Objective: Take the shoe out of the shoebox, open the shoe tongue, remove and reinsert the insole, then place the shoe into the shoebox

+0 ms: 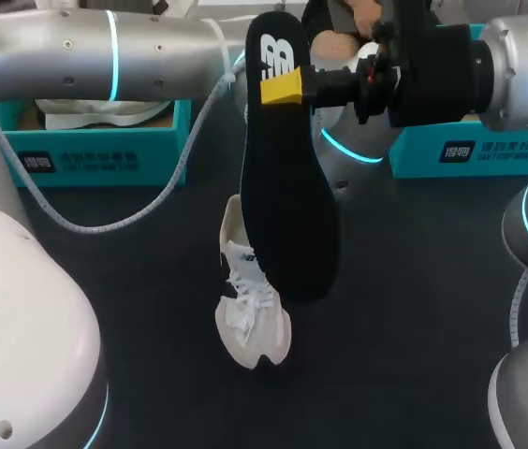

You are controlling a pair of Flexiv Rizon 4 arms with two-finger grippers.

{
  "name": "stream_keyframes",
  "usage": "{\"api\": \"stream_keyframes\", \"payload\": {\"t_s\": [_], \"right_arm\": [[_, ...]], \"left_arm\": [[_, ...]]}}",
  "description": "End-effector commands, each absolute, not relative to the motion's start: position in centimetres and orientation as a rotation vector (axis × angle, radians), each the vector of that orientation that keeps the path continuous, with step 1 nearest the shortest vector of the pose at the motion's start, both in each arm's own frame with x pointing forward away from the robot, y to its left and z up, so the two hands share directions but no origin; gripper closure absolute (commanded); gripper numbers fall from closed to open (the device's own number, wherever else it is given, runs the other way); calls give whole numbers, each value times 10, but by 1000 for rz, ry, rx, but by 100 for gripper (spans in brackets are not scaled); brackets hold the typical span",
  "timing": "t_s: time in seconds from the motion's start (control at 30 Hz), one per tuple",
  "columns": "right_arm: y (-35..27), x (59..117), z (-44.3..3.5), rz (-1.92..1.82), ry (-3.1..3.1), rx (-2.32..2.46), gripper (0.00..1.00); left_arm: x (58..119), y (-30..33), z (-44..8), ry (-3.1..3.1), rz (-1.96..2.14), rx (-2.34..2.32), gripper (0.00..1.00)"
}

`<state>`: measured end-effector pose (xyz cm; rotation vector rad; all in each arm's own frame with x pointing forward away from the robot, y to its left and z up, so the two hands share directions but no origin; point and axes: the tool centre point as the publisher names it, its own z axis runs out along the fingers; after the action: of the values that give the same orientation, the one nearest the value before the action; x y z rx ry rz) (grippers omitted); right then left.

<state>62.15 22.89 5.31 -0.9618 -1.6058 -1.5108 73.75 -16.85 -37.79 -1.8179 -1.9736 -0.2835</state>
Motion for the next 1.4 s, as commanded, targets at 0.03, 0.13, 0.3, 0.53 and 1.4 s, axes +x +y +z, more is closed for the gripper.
{"api": "stream_keyframes", "payload": {"t_s": [0.03, 0.13, 0.3, 0.53, 1.4], "right_arm": [[232, 622, 53, -1511, -1604, -964, 100], [232, 622, 53, -1511, -1604, -964, 100], [232, 622, 53, -1511, -1604, -964, 100], [232, 622, 53, -1511, -1604, -964, 100], [232, 622, 53, -1511, -1604, -964, 100]], "left_arm": [[737, -168, -383, -1962, -274, -1827, 100], [737, -168, -388, -1951, -281, -1820, 100], [735, -167, -385, -1942, -266, -1827, 0], [740, -165, -360, -2002, -186, -1870, 0], [803, -160, -214, -2403, 241, -2125, 0]]}}
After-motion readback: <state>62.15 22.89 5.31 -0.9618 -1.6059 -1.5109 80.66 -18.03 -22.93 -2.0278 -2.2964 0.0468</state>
